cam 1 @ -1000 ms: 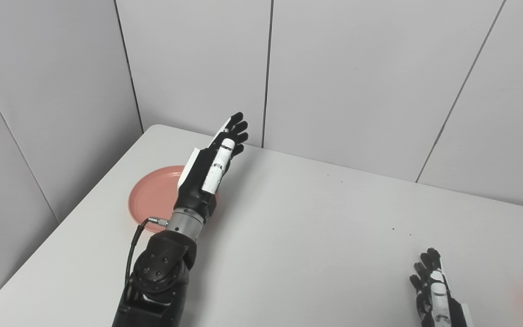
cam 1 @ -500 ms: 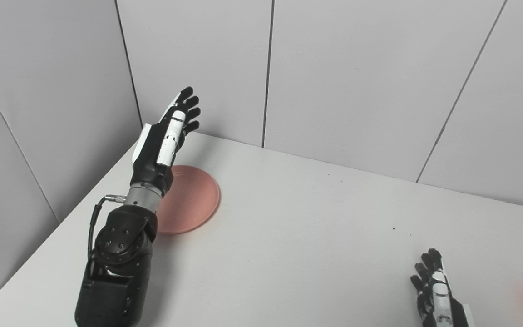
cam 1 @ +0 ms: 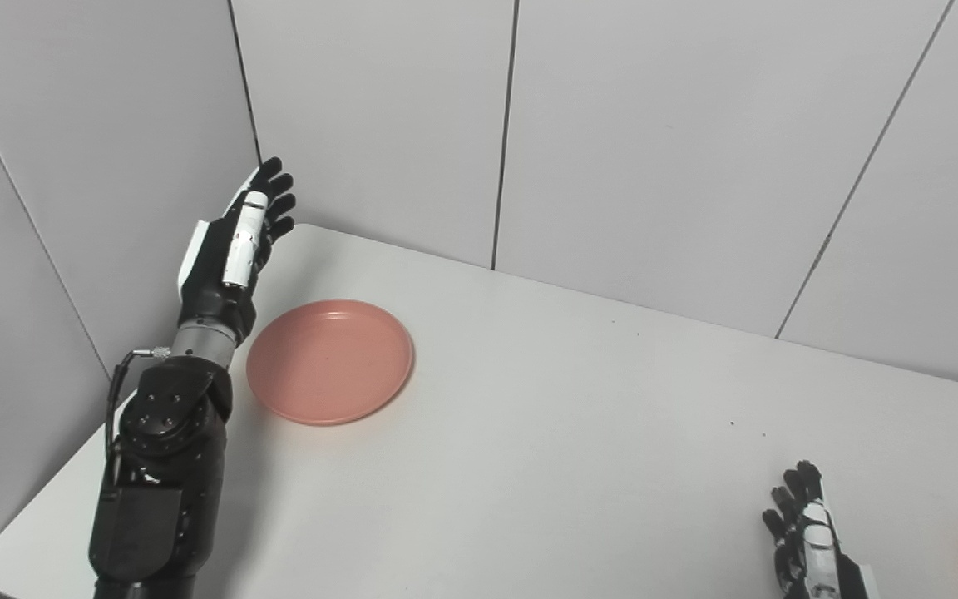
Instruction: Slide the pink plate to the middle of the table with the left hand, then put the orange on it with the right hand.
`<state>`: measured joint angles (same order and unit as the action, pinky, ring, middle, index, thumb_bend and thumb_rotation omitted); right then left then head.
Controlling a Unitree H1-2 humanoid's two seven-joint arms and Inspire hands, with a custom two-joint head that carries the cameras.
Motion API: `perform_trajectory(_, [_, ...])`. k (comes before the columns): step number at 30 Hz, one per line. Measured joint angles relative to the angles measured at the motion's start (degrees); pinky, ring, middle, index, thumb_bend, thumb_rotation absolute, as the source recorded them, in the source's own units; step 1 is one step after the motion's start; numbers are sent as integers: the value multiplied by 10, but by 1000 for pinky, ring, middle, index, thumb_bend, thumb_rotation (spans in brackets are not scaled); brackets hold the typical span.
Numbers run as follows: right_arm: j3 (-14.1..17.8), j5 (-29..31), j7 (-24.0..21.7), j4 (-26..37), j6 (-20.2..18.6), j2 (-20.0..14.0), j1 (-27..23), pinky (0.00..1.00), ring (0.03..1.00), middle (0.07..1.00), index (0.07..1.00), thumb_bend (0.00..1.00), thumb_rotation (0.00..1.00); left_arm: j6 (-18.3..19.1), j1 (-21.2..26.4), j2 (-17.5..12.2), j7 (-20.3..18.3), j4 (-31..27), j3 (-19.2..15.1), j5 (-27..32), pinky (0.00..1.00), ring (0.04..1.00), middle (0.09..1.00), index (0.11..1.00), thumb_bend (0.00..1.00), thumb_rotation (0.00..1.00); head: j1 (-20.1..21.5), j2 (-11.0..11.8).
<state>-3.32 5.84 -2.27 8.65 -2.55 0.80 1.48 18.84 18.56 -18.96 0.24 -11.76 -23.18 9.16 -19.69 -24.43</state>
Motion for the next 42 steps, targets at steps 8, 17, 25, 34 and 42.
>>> perform_trajectory(8, [3,5,-5,0,0,-1,0,1000,1000,1000,1000,167,1000,0,-2,-14,0,16,-16,19,915,926,927,906,336,1000,-3,1])
perform_trajectory(17, [5,4,-6,0,0,-1,0,1000,1000,1000,1000,167,1000,0,-11,-23,-1,33,-24,29,912,918,918,899,323,1000,-4,2])
perform_trajectory(25, [5,5,-6,0,-1,-1,0,1000,1000,1000,1000,164,1000,5,-20,-24,-1,54,-25,35,905,908,908,884,302,1000,-6,1])
perform_trajectory(34, [5,2,-6,4,-8,-1,0,1000,1000,1000,1000,153,1000,5,-21,-23,1,87,-26,43,893,899,895,873,302,1000,-9,0])
perform_trajectory(42, [7,5,-9,6,-10,-3,0,1000,1000,1000,1000,167,1000,5,-23,-22,-3,121,-23,54,911,912,910,891,304,1000,-10,0])
